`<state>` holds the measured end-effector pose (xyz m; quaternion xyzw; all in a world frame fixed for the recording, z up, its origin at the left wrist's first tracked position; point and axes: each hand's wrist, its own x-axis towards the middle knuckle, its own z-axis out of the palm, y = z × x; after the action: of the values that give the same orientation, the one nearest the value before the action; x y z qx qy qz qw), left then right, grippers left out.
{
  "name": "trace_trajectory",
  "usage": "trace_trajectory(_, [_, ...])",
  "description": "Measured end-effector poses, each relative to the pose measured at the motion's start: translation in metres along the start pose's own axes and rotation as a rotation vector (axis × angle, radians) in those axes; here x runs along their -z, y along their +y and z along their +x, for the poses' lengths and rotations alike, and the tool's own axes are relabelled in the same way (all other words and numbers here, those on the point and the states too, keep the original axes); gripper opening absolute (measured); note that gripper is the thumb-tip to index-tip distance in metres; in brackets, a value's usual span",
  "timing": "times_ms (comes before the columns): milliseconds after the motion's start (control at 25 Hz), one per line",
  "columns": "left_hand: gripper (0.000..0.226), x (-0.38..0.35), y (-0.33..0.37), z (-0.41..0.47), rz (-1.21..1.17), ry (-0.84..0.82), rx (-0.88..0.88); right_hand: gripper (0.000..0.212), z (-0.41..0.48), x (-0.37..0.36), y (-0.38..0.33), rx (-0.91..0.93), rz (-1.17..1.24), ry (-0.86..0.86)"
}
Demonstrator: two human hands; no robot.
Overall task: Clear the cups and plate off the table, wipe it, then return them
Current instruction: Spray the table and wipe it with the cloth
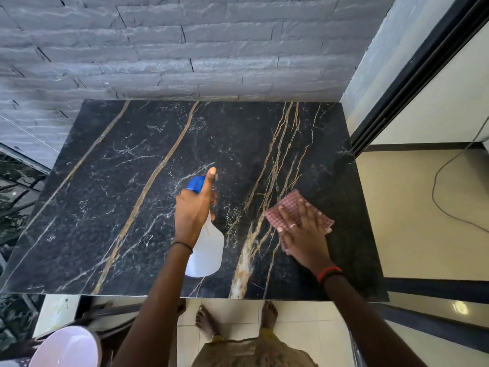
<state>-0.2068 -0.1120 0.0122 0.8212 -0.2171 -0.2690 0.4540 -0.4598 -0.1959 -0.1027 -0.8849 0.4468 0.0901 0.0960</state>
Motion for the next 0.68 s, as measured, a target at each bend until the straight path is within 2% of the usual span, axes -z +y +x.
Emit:
trace_trajectory(120, [0.049,0.023,-0.004,0.008,0.008,-0.004,-0.018,0.057,-0.017,-0.013,-0.079,0.101,0.03,0.025])
trace_trajectory(240, [0.041,0.044,-0.009,0.016,0.036,-0.021,-0.049,0.059,-0.061,-0.031,-0.121,0.168,0.062,0.035])
trace_trajectory(440, [0.048,0.078,-0.026,0.033,0.047,-0.027,-0.052,0.054,-0.117,-0.033,-0.083,0.095,0.022,-0.046])
trace_trajectory(600, [0.058,0.102,-0.044,0.045,0.036,-0.009,-0.032,0.071,-0.071,-0.007,-0.058,-0.07,0.032,-0.055])
trace_trajectory(680, [0.059,0.113,-0.052,0.05,0.048,-0.008,-0.027,0.061,-0.028,-0.001,-0.074,-0.157,0.045,-0.032])
